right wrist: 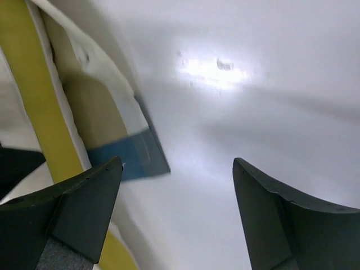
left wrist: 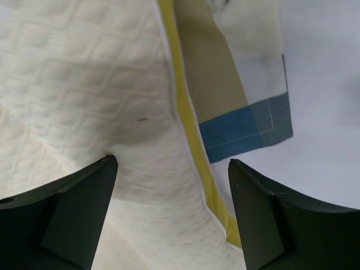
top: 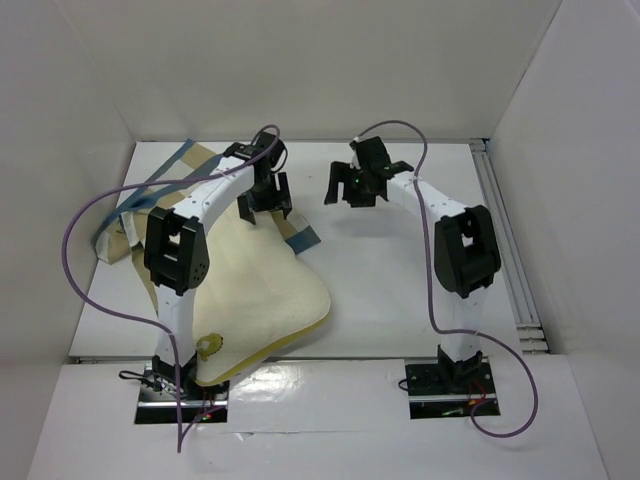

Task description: Put the pillow into the pillowcase

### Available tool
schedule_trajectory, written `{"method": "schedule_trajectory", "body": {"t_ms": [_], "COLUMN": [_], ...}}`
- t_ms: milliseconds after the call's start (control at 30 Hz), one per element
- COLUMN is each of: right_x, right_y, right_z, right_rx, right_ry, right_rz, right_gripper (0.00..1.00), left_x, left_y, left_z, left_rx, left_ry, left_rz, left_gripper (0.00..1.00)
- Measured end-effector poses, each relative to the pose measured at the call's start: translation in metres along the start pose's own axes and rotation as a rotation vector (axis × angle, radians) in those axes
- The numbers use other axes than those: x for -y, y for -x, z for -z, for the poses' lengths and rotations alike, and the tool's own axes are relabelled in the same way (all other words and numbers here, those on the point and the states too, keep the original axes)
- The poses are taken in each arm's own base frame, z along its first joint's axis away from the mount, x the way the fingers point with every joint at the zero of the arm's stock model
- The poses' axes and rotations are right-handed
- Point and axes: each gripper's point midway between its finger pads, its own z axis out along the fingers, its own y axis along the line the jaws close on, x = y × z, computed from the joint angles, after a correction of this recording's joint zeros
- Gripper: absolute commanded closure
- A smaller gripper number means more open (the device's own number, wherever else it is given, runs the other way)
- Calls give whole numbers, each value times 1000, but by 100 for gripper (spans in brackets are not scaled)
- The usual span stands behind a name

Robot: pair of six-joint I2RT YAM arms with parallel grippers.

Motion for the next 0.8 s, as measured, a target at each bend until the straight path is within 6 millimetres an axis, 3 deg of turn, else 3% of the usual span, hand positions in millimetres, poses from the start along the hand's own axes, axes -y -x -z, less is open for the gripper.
{"method": "schedule_trajectory", "body": {"t_ms": [133, 200, 233, 267, 300, 333, 467, 700, 800], "right_x": [-7, -14, -17, -20, -22, -26, -38, -68, -83], "right_y": [22, 26, 27, 27, 28, 30, 30, 39, 42], "right_z": [-28, -43, -50, -56, -64, -71, -100, -151, -164], "right_rx": [19, 22, 20, 19, 21, 26, 56, 108, 126], "right_ry": [46, 82, 103, 122, 143, 166, 231, 317, 394], "right_rz": [23, 40, 52, 66, 84, 109, 219, 381, 425], "right_gripper": [14, 12, 11, 11, 9, 9, 6, 3, 10], "left_x": [-11, -15, -16, -16, -16, -19, -29, -31, -35], "left_y": [6, 10, 11, 13, 14, 15, 14, 27, 33], "left_z": [0, -2, -5, -9, -14, -19, -33, -19, -18], "left_rx": [39, 52, 53, 51, 44, 35, -14, 6, 13], "left_ry": [72, 95, 104, 110, 115, 128, 131, 65, 48], "left_rz": [43, 61, 68, 73, 80, 75, 101, 138, 155], "left_gripper": [6, 13, 23, 64, 92, 100, 100, 100, 100]}}
